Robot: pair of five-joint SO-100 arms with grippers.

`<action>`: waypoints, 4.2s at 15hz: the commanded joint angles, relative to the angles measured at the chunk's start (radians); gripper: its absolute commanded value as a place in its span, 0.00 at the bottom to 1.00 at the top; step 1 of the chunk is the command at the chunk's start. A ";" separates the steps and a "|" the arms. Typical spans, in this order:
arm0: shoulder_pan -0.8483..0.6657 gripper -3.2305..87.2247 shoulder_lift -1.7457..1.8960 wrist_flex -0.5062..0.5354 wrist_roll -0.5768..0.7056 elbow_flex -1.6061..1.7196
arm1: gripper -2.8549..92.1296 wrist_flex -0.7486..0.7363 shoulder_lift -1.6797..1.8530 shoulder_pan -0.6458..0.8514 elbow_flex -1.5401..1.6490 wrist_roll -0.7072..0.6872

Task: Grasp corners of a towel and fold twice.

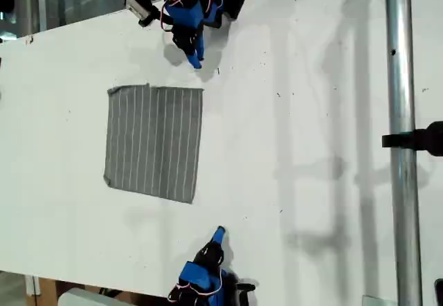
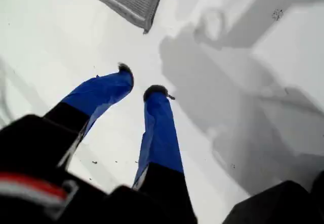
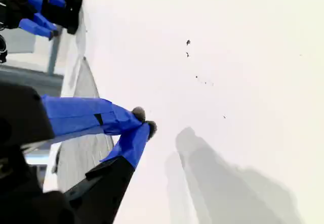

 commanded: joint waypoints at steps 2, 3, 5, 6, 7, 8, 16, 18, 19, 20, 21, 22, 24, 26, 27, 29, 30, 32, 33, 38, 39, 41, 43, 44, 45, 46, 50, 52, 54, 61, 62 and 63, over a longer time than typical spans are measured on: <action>-0.181 0.00 0.003 0.008 -0.488 0.006 | 0.03 0.009 0.008 -0.002 -0.009 -0.011; -0.181 0.00 0.003 0.008 -0.488 0.006 | 0.03 0.009 0.008 0.000 -0.008 -0.011; -0.181 0.00 0.003 0.008 -0.486 0.006 | 0.03 0.009 0.008 0.000 -0.008 -0.011; -0.181 0.00 0.003 0.008 -0.486 0.006 | 0.03 0.009 0.008 0.000 -0.008 -0.011; -0.179 0.00 0.003 0.008 -0.491 0.006 | 0.03 0.009 0.008 -0.006 -0.008 -0.011; -0.179 0.00 0.003 0.008 -0.491 0.006 | 0.03 0.009 0.008 -0.009 -0.009 -0.011; -0.179 0.00 0.003 0.008 -0.489 0.006 | 0.03 0.008 0.008 -0.021 -0.011 -0.017; -0.178 0.00 0.003 0.008 -0.489 0.006 | 0.03 0.008 0.008 -0.023 -0.011 -0.020; -0.178 0.00 0.003 0.008 -0.486 0.006 | 0.03 0.008 0.008 -0.029 -0.011 -0.020; -0.175 0.00 0.003 0.008 -0.486 0.006 | 0.03 0.006 0.008 -0.035 -0.018 -0.035; -0.173 0.00 0.003 0.008 -0.486 0.006 | 0.03 0.005 0.008 -0.052 -0.046 -0.048; -0.172 0.00 0.003 0.008 -0.486 0.006 | 0.03 -0.008 -0.017 -0.064 -0.095 -0.061; -0.172 0.00 0.003 0.008 -0.486 0.006 | 0.03 -0.035 -0.133 -0.051 -0.249 -0.156; -0.175 0.00 0.003 0.008 -0.486 0.006 | 0.03 -0.021 -0.408 -0.011 -0.511 -0.307; -0.176 0.00 0.003 0.008 -0.486 0.006 | 0.03 -0.011 -0.560 0.012 -0.653 -0.407; -0.176 0.00 0.003 0.008 -0.486 0.006 | 0.03 0.037 -0.853 0.064 -0.925 -0.600; -0.173 0.00 0.003 0.008 -0.488 0.006 | 0.03 0.043 -0.976 0.075 -1.039 -0.709; -0.172 0.00 0.003 0.008 -0.489 0.006 | 0.03 0.103 -1.189 0.087 -1.259 -0.864; -0.172 0.00 0.003 0.008 -0.489 0.006 | 0.03 0.155 -1.278 0.098 -1.371 -0.916; -0.169 0.00 0.003 0.008 -0.491 0.006 | 0.48 0.222 -1.456 0.126 -1.522 -1.086; -0.169 0.00 0.003 0.008 -0.491 0.006 | 0.47 0.178 -1.450 0.141 -1.453 -1.097; -0.169 0.00 0.003 0.008 -0.491 0.006 | 0.47 0.057 -1.448 0.176 -1.278 -1.112; -0.167 0.00 0.003 0.008 -0.492 0.006 | 0.46 -0.087 -1.479 0.210 -1.127 -1.138; -0.166 0.00 0.003 0.008 -0.492 0.006 | 0.46 -0.141 -1.509 0.216 -1.088 -1.143; -0.166 0.00 0.003 0.008 -0.492 0.006 | 0.46 -0.189 -1.545 0.218 -1.065 -1.144; -0.166 0.00 0.003 0.008 -0.494 0.006 | 0.45 -0.225 -1.591 0.212 -1.058 -1.147; -0.167 0.00 0.003 0.008 -0.494 0.006 | 0.42 -0.328 -1.750 0.199 -1.066 -1.173; -0.166 0.00 0.003 0.008 -0.495 0.006 | 0.42 -0.341 -1.801 0.195 -1.068 -1.181; -0.167 0.00 0.003 0.008 -0.495 0.006 | 0.41 -0.353 -1.850 0.192 -1.072 -1.192; -0.166 0.00 0.003 0.008 -0.502 0.006 | 0.03 -0.350 -2.016 0.187 -1.192 -1.187; -0.166 0.00 0.003 0.008 -0.508 0.006 | 0.03 -0.350 -2.016 0.178 -1.197 -1.190; -0.176 0.00 0.003 -0.003 -0.520 0.005 | 0.03 -0.353 -2.014 0.173 -1.198 -1.186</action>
